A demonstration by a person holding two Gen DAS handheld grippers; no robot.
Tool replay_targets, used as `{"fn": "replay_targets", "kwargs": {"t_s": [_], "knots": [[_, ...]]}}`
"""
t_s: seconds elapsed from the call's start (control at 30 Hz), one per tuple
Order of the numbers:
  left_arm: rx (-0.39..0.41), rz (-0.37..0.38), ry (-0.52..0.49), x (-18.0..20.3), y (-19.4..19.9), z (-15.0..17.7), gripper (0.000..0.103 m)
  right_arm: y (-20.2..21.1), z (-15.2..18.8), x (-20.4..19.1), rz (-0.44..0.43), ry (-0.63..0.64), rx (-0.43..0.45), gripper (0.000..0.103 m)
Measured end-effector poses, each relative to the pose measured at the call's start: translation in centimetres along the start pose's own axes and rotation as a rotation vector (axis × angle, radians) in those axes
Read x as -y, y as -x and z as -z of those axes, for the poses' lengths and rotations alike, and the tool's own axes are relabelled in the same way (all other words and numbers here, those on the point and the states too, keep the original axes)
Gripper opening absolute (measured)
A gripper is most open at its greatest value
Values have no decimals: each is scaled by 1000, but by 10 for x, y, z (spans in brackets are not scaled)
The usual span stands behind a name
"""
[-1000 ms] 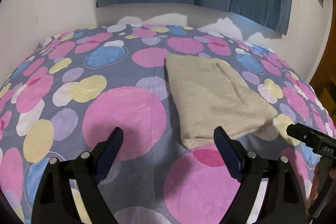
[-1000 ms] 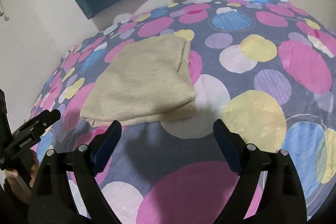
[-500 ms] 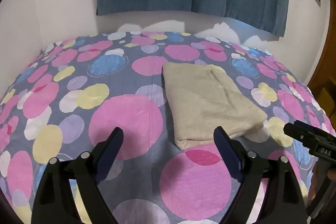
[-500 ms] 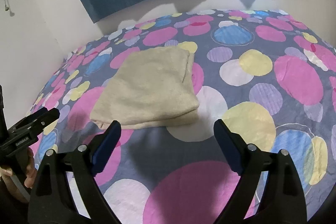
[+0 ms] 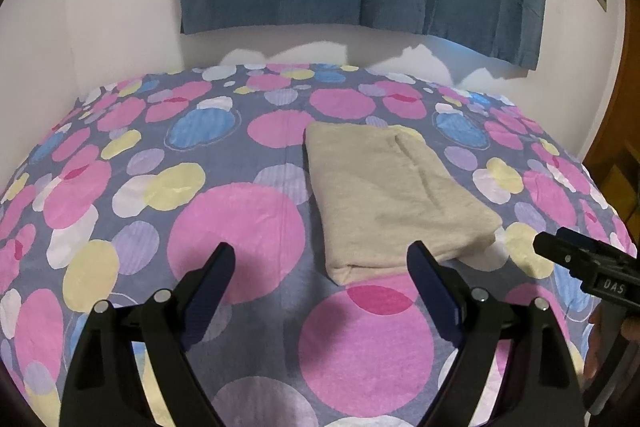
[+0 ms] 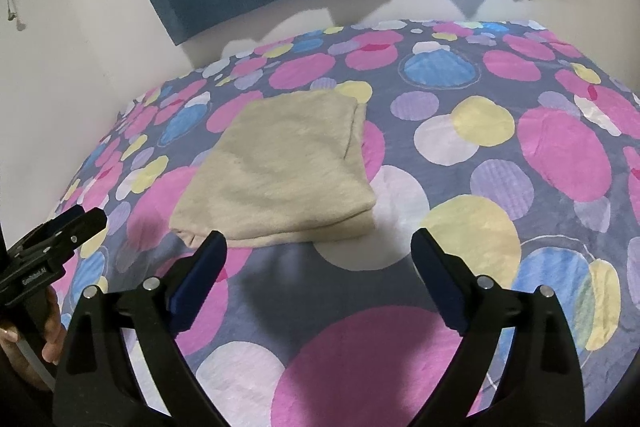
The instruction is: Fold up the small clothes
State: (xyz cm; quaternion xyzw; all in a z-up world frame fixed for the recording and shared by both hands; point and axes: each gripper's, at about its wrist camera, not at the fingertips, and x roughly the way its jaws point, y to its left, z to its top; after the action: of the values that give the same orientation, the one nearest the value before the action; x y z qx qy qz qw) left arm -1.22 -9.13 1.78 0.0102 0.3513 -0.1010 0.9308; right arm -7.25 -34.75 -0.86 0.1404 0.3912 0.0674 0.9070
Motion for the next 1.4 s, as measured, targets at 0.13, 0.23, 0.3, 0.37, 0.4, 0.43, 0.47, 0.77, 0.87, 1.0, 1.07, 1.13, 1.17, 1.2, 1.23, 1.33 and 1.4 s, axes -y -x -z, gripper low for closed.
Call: {"fn": "replay_targets", "kwargs": {"t_s": [0.13,0.23,0.3,0.37,0.4,0.43,0.47,0.77,0.87,1.0,1.07,1.13,1.17,1.2,1.23,1.33,1.4], "knots": [[-12,3,13,1,-1,1,87,2,1,0,9,3,7,94],[-27,13,19,3,-3,3,87,2,1,0,7,1,6,94],[-36,13,19,2,-4,3,87,2,1,0,9,3,4,94],[-43,16,20,2,-6,3,87,1,1,1,7,5,0,94],[-43,17,22,2,-6,3,87,1,1,1,5,5,-1,94],[-42,15,25,2,-6,3,87,0,1,1,4,6,-3,94],[-41,16,29,1,-6,3,87,0,1,2,2,6,-3,94],[-49,18,47,-2,-8,3,87,-2,3,0,3,9,-11,94],[-50,22,47,-1,-8,3,87,-4,4,0,1,12,-15,94],[-50,22,47,-2,-8,3,87,-8,3,2,-3,16,-25,94],[-47,26,48,-2,-8,4,87,-9,3,3,-4,18,-28,94],[-46,45,57,-4,-10,4,87,-11,4,3,-6,18,-34,94],[-50,49,60,-5,-11,4,87,-12,5,2,-8,18,-36,94],[-56,48,62,-6,-13,5,87,-12,5,2,-10,18,-38,94],[-49,49,63,-7,-14,7,87,-13,5,2,-11,19,-39,94],[21,26,17,-6,-15,5,87,-15,6,2,-16,21,-42,94],[38,24,4,-7,-16,5,87,-16,7,1,-22,21,-45,94]]}}
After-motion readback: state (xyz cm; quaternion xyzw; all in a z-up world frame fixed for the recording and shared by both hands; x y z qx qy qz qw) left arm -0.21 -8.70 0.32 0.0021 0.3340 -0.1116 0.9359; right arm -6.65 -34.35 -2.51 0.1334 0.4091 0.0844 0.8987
